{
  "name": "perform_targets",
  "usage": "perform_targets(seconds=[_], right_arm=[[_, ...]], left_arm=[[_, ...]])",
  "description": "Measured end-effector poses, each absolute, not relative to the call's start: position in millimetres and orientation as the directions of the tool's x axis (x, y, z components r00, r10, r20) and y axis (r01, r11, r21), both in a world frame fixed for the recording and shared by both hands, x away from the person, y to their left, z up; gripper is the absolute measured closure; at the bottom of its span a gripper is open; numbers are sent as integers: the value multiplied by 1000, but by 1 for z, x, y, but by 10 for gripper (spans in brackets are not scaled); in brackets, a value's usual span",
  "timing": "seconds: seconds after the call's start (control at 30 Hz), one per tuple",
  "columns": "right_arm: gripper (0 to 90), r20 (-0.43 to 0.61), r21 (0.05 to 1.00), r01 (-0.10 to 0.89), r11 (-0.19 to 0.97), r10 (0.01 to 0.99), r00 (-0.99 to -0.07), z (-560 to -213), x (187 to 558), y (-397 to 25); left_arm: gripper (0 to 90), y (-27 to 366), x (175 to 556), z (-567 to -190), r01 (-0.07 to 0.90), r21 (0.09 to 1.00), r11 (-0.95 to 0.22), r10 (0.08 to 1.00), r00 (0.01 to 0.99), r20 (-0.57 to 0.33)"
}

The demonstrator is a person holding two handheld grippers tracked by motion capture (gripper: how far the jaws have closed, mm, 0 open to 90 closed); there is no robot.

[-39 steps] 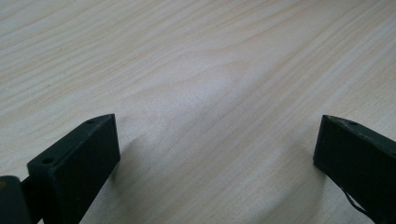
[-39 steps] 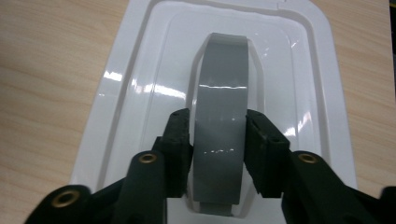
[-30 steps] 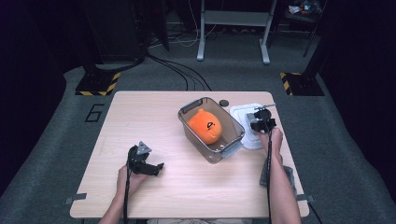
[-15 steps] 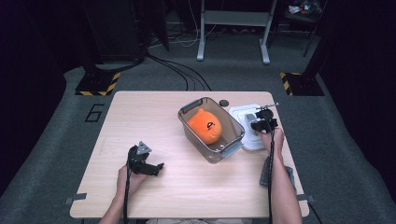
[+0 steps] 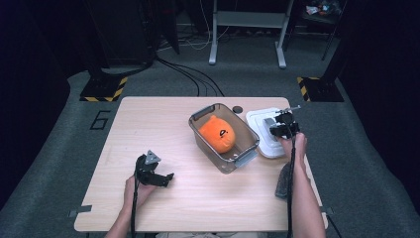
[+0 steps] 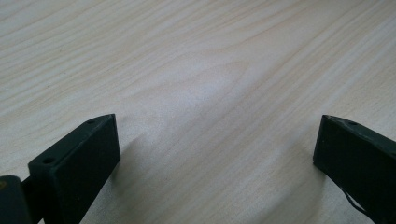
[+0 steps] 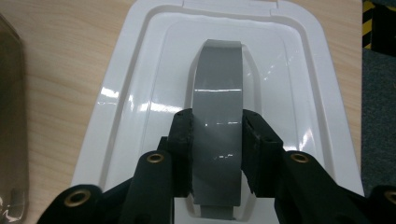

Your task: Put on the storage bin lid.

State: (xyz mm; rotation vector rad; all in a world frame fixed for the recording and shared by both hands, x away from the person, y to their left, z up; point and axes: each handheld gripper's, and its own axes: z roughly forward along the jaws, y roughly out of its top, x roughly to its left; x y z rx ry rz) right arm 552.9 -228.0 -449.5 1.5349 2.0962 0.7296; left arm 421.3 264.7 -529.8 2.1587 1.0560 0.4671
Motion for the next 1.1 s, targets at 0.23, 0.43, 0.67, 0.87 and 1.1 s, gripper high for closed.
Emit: perform_targets(seconds=[0.23, 0.43, 0.67, 0.87, 1.1], right_arm=[[669, -57, 661, 709, 247, 958, -281, -435, 549, -234], [668, -78, 666, 698, 263, 955, -286, -422, 548, -239], [668, -83, 670, 691, 271, 953, -292, -404, 545, -244], [668, -90, 674, 684, 278, 950, -298, -389, 543, -246], [668, -66, 693, 669, 269, 948, -313, -370, 539, -245]], left_arm=[[2, 265, 421, -530, 551, 710, -439, 795, 607, 21], [2, 265, 421, -530, 550, 711, -438, 795, 606, 21], [2, 264, 421, -530, 549, 713, -436, 797, 604, 23], [2, 265, 421, -530, 550, 711, -438, 795, 606, 22], [2, 264, 421, -530, 549, 713, -436, 797, 603, 24]])
